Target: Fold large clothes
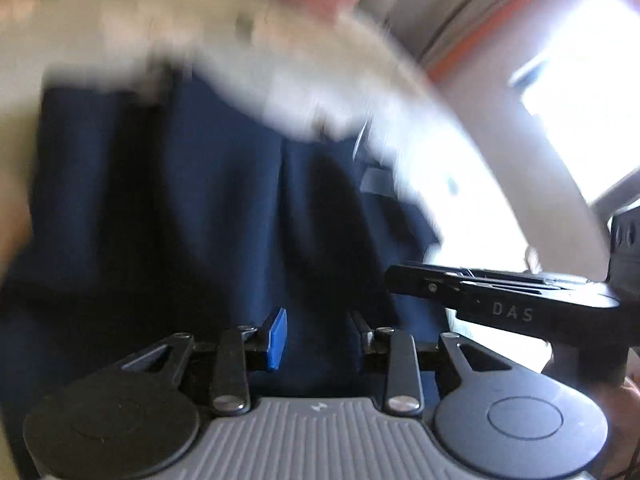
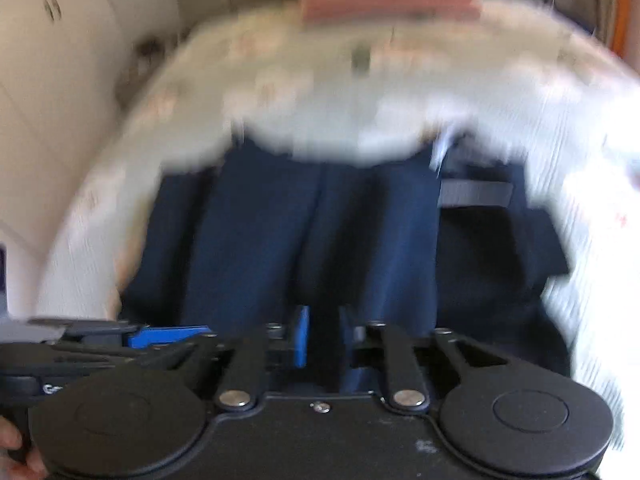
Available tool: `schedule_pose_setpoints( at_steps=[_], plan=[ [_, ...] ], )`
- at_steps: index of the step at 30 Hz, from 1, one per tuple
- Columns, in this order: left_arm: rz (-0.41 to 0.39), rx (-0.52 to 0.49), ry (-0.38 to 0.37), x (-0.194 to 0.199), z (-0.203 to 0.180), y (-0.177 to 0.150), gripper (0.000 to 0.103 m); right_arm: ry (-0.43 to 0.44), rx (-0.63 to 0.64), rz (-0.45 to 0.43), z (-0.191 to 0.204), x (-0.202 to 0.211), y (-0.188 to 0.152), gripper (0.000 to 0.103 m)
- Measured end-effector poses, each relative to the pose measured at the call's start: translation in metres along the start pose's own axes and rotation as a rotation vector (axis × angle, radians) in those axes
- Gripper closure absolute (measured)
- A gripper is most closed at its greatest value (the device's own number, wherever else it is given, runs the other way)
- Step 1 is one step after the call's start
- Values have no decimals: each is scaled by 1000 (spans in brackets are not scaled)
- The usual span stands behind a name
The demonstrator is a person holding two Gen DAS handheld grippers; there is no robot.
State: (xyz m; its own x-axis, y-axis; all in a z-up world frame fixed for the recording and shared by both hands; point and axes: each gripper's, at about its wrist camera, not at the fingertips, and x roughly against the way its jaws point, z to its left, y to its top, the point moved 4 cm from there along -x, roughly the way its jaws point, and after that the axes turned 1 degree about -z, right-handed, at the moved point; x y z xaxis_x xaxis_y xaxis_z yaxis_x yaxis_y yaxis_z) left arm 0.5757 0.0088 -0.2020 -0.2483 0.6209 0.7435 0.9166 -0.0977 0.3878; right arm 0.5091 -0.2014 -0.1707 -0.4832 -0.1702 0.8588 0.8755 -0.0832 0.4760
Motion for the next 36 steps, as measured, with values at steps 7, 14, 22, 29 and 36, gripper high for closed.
schedule_pose_setpoints(
  at_steps=[7,14,22,29,36],
  plan=[
    [-56,229,-51,-4,64,-34,100,44,-120,70,-34,-24,-46,100],
    [-73,104,55,26,50,-16,93,-34,-208,81,-82,3,-43,78],
    [-247,-96,76,-1,0,85,71,42,-65,-189,-47,-36,65,78],
    [-200,-76,197,-99,44,145,85,-39,-79,-137,-66,-131,109,81],
    [-259,-35,183,-111,75,191,99,-72,9,-215,-63,-171,151,83]
  ],
)
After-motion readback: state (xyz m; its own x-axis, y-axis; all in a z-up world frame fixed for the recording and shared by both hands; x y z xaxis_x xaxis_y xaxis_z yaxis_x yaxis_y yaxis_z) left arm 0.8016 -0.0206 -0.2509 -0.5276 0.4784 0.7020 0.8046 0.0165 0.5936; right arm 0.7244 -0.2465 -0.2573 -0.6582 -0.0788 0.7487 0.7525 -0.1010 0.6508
